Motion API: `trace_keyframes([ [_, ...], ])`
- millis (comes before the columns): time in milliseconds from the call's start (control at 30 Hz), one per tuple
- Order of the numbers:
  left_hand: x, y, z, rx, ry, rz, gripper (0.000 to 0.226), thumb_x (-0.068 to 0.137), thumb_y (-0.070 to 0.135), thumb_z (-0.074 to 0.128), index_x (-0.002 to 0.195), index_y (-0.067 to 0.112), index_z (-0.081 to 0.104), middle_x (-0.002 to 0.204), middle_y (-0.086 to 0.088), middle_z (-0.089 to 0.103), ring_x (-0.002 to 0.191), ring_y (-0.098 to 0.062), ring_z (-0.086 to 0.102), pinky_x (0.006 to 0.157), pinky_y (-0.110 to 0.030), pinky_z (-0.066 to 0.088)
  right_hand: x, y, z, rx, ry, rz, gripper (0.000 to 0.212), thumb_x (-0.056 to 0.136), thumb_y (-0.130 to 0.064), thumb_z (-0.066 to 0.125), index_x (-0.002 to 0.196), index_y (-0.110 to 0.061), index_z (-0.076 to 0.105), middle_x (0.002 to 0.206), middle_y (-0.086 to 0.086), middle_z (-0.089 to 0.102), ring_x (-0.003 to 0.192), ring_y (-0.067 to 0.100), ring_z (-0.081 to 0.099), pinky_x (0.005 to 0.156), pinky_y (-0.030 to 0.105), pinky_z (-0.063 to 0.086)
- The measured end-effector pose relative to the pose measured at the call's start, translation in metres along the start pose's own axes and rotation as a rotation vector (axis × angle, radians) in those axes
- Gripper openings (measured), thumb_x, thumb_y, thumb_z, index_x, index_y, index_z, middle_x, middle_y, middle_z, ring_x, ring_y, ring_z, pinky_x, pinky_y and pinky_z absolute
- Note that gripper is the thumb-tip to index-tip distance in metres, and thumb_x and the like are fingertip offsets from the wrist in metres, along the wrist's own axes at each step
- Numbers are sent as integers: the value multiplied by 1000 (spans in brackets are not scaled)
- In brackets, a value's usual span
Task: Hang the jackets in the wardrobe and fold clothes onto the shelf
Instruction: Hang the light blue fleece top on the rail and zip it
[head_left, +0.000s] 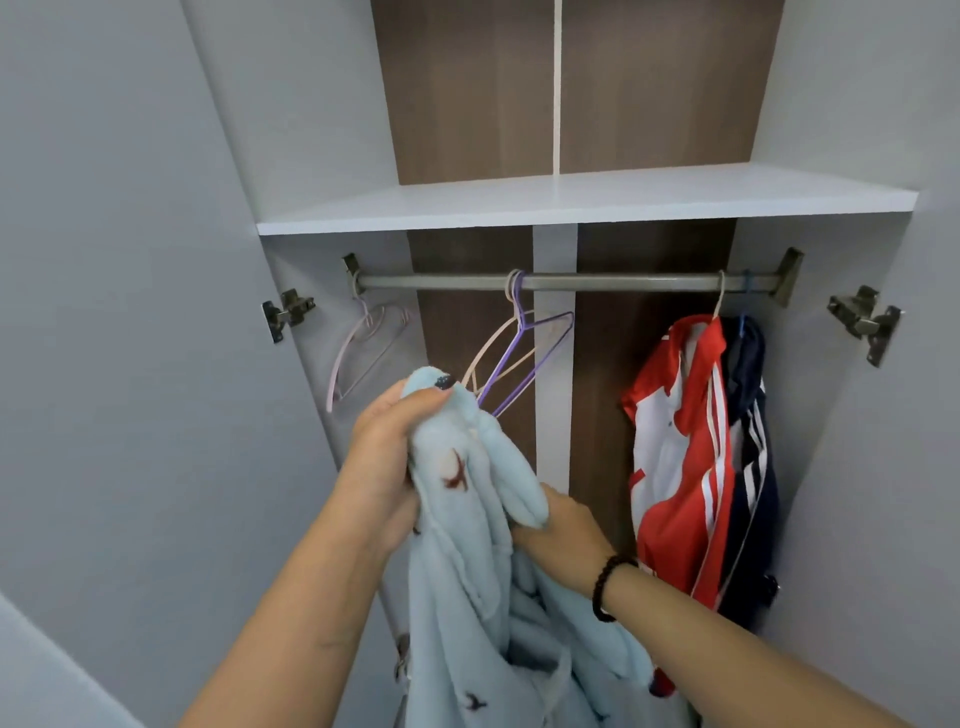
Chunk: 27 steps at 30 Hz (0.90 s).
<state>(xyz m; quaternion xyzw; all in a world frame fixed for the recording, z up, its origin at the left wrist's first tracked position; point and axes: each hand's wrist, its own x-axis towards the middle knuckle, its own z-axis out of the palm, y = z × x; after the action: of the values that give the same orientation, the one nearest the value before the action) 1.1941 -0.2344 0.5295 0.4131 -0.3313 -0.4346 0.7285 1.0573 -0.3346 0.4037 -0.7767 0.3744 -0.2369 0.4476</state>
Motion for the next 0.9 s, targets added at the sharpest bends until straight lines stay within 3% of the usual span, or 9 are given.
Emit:
trace_keyframes([
  [133, 23, 1, -35, 79, 227, -39, 10, 81, 10, 65, 91, 6, 66, 78, -17, 69, 65, -25, 68, 56, -31, 55, 27, 0, 8, 300, -170, 28, 15, 90, -13, 64, 104, -19, 68, 108, 2, 69, 93, 5, 63, 87, 22, 51],
  [233, 41, -2, -81, 441, 401, -1, 31, 70, 20, 79, 98, 14, 66, 89, -14, 72, 72, -23, 67, 66, -34, 55, 45, -2, -3, 403, -127, 70, 10, 87, -19, 69, 96, -18, 74, 97, -2, 73, 85, 3, 64, 80, 21, 52],
  [300, 54, -3, -107, 641, 447, 11, 36, 62, 25, 83, 95, 24, 69, 78, -9, 70, 65, -18, 63, 66, -32, 52, 62, -8, -13, 364, -113, 57, 12, 85, -21, 70, 89, -10, 75, 87, -3, 71, 79, 4, 60, 74, 22, 49],
  [367, 69, -11, -122, 726, 347, 42, 33, 71, 23, 84, 99, 27, 68, 51, 4, 51, 46, -8, 45, 50, -22, 40, 82, -20, -19, 269, -125, 17, 32, 84, -30, 71, 86, 2, 72, 78, -2, 63, 73, 5, 52, 68, 22, 43],
  [467, 91, -36, -128, 849, 66, 145, 38, 75, 36, 77, 111, 34, 65, 48, 8, 32, 46, -3, 31, 48, -19, 27, 112, -36, -17, 237, -119, -10, 53, 70, -53, 70, 85, -1, 74, 76, -2, 65, 72, 7, 52, 68, 24, 43],
  [600, 115, -53, -132, 924, -379, 36, 54, 68, 31, 87, 113, 51, 63, 64, 26, 59, 60, 16, 49, 59, 0, 32, 145, -46, -14, 345, -34, 122, 75, 64, -57, 74, 96, 10, 67, 92, 21, 70, 83, 21, 57, 87, 39, 49],
  [700, 141, -51, -144, 1208, -343, 70, 13, 70, 55, 77, 71, 49, 65, 67, 21, 58, 61, 6, 51, 57, -10, 36, 160, -48, -15, 290, -58, 177, 93, 56, -70, 71, 96, 13, 62, 85, 18, 61, 81, 25, 54, 77, 37, 42],
  [800, 163, -47, -159, 1205, -234, 174, 24, 79, 65, 59, 61, 50, 57, 62, 23, 53, 55, 1, 48, 52, -15, 32, 174, -44, -18, 225, -72, 178, 74, 73, -64, 65, 81, 9, 63, 73, 23, 58, 68, 22, 49, 67, 30, 37],
  [900, 177, -48, -162, 1096, -174, 295, 27, 75, 70, 45, 63, 49, 57, 76, 25, 51, 65, 0, 54, 57, -13, 36, 192, -37, -12, 115, -51, 143, 56, 81, -59, 61, 62, -10, 41, 65, 12, 32, 60, 19, 29, 58, 30, 23],
])
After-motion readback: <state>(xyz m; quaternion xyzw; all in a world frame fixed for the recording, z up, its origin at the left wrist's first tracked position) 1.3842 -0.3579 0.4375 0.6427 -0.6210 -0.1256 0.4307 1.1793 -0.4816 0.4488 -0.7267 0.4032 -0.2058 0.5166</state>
